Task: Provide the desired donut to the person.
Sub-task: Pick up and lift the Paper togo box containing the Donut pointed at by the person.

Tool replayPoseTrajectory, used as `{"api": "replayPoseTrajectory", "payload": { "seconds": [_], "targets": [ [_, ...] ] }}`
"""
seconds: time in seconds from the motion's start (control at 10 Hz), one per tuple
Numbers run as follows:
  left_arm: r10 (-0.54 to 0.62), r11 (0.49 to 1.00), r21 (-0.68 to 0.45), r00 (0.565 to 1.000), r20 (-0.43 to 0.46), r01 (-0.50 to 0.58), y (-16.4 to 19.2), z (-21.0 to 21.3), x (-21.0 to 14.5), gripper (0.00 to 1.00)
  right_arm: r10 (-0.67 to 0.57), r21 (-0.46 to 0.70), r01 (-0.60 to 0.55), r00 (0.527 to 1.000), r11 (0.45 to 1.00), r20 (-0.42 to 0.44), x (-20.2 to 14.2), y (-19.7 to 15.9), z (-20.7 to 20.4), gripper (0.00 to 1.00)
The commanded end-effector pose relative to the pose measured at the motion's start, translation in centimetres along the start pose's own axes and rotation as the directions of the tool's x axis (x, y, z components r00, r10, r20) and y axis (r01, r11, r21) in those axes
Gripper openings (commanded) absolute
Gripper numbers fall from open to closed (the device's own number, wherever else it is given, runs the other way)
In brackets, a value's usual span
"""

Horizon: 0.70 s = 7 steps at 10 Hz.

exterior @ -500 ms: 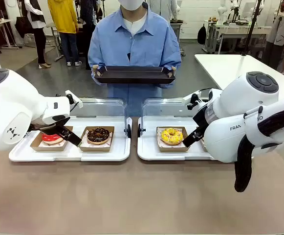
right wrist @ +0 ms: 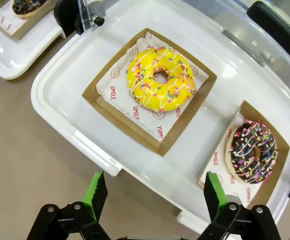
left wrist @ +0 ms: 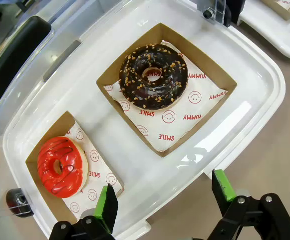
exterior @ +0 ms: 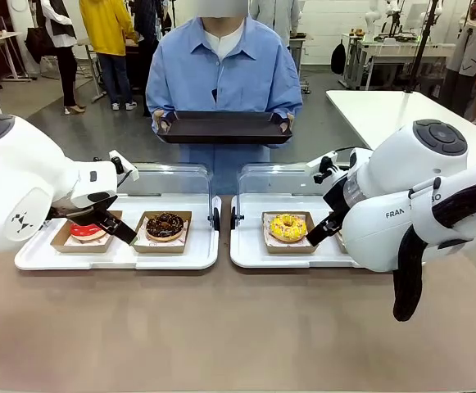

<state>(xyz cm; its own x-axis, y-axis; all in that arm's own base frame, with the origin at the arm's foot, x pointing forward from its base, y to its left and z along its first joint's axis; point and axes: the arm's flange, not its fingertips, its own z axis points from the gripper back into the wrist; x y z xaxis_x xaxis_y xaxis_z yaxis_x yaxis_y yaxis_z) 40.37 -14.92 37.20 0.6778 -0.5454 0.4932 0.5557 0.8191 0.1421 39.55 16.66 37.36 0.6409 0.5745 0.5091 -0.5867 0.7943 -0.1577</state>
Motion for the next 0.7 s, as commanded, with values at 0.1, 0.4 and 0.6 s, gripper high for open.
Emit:
{"api": "replayPoseTrajectory", "payload": {
  "seconds": [0.1, 0.4, 0.6],
  "targets": [
    [0.000, 1.000, 0.000, 1.000, 0.000, 0.000, -0.01, 0.00, -0.01, 1.00, 0.000, 0.000, 0.000, 1.000, 1.000, 0.000, 0.00, 0.01, 0.00, 1.00],
    [0.000, 1.000, 0.000, 1.000, 0.000, 0.000, -0.01, 0.00, -0.01, 1.00, 0.000, 0.000, 0.000, 1.000, 1.000, 0.000, 0.00, 0.01, 0.00, 1.00],
    [0.000, 1.000, 0.000, 1.000, 0.000, 0.000, -0.01, 0.00, -0.01, 1.00, 0.000, 0.000, 0.000, 1.000, 1.000, 0.000, 0.00, 0.01, 0.00, 1.00]
  ]
}}
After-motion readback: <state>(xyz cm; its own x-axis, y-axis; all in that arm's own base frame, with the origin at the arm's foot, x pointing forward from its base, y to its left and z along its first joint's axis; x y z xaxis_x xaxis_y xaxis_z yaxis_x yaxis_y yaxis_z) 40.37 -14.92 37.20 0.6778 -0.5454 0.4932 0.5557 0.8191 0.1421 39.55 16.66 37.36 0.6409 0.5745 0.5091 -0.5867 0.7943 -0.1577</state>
